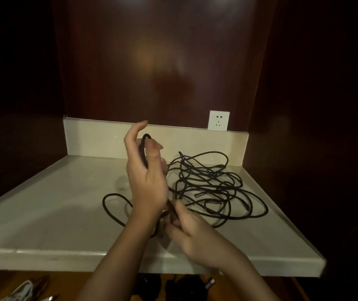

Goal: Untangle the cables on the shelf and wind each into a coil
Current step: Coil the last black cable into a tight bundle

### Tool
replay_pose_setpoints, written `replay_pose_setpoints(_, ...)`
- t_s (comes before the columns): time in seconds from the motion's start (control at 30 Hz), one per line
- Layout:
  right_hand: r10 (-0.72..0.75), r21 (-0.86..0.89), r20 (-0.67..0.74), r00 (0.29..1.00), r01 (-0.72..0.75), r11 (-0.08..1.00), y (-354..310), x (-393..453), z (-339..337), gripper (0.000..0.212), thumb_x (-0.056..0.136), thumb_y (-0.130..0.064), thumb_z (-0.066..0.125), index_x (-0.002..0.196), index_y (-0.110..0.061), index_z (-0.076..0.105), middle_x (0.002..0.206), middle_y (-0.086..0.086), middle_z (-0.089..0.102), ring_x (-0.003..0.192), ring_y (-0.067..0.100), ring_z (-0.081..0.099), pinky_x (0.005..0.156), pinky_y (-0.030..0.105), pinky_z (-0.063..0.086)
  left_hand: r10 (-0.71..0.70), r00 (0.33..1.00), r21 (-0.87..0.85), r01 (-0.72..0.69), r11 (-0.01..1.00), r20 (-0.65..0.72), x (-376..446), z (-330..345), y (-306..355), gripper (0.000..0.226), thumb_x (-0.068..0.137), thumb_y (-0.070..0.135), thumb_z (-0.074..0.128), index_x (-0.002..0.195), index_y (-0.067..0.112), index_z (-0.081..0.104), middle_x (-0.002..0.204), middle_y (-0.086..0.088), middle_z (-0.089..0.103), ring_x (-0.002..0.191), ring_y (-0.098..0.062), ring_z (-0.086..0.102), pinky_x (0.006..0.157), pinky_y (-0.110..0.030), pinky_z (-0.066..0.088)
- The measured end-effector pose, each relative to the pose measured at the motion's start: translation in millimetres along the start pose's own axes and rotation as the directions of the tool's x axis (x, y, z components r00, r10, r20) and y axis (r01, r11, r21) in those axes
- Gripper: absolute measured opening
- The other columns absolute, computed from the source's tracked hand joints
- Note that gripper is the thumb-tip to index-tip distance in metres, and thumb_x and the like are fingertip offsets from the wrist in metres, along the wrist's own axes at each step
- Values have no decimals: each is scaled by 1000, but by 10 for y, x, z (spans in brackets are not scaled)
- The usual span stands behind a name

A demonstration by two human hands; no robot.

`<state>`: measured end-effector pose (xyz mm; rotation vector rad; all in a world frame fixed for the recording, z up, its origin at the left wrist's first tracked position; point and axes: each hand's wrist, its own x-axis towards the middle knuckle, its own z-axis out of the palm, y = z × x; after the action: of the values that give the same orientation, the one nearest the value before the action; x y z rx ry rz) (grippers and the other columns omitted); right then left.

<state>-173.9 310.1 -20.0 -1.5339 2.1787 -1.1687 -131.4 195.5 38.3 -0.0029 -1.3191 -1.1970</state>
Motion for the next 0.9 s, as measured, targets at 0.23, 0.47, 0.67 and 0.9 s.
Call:
replay_pose_setpoints(0.23,-122,-460,-18,992,100,882,-105,-26,-209,21,103,-37,43,98,-24,58,89,0,65,85,20,60,78,44,49,139,963,417,-227,880,230,91,-156,-137,56,103,54,17,102,22,63,82,13,51,73,-5,50,66,-36,41)
replay_pose_setpoints(0.47,-342,-307,-205,917,271,912,-372,83,-534,7,94,-28,63,91,-24,68,71,-19,63,71,3,63,67,30,51,-207,797,539,-170,825,568,207,-291,50,53,93,70,18,119,54,61,92,13,59,96,-4,60,89,-38,48)
replay_pose_setpoints(0.67,-415,-406,-370,831,257,877,-425,141,-623,32,75,-52,62,68,-21,59,56,-11,56,54,8,54,51,32,44,-434,568,591,-118,798,699,181,-351,166,87,75,93,5,91,35,68,87,11,65,86,-6,60,83,-37,48)
replay_pose_setpoints(0.9,-343,-175,-374,862,297,938,-483,208,-699,45,66,-52,82,74,-19,53,53,4,53,46,20,47,48,36,39,-463,180,404,288,868,868,201,-375,263,11,98,33,58,92,28,66,71,4,67,67,-11,64,68,-31,53)
